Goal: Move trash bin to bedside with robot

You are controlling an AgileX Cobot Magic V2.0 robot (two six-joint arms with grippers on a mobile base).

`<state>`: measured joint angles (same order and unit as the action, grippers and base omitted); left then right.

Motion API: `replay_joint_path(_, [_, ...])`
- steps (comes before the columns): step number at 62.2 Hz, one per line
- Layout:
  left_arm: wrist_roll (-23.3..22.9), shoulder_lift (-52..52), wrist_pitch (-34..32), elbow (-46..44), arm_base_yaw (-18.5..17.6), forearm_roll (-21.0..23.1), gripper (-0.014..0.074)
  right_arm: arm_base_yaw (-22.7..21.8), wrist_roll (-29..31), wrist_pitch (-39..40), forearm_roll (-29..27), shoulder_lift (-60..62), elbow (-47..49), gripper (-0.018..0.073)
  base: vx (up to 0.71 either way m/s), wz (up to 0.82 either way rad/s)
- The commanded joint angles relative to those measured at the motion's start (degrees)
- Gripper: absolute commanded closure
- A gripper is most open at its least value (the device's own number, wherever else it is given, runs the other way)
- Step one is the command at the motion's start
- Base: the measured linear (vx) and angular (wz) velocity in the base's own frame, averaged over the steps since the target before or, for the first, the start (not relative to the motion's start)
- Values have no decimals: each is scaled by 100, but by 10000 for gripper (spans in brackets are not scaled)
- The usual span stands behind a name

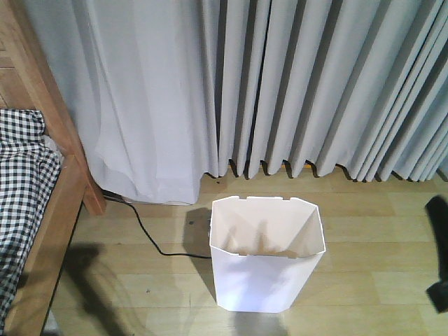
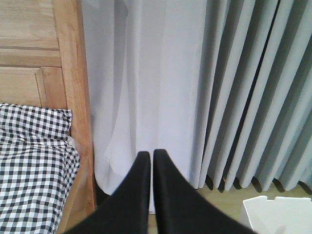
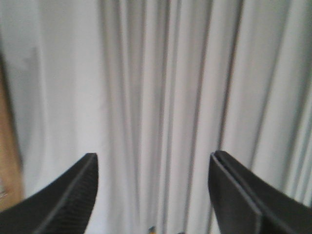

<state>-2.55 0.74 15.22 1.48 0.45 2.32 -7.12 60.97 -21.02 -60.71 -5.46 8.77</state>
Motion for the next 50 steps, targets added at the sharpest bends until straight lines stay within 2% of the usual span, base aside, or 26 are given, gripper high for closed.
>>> replay_joint_path(1, [-32, 83, -395, 67, 3, 21, 602, -15, -98, 173, -49, -46, 102, 215, 0, 0])
replay_joint_path(12, [-32, 83, -395, 67, 3, 21, 602, -15, -100, 333, -4, -46, 102, 575, 0, 0])
replay_joint_path(27, [-32, 83, -395, 67, 3, 21, 602, -15, -152, 631, -287, -46, 102, 568, 0, 0])
replay_joint_path(50, [-32, 83, -395, 67, 3, 21, 602, -15, -152, 626, -299, -46, 102, 568, 0, 0])
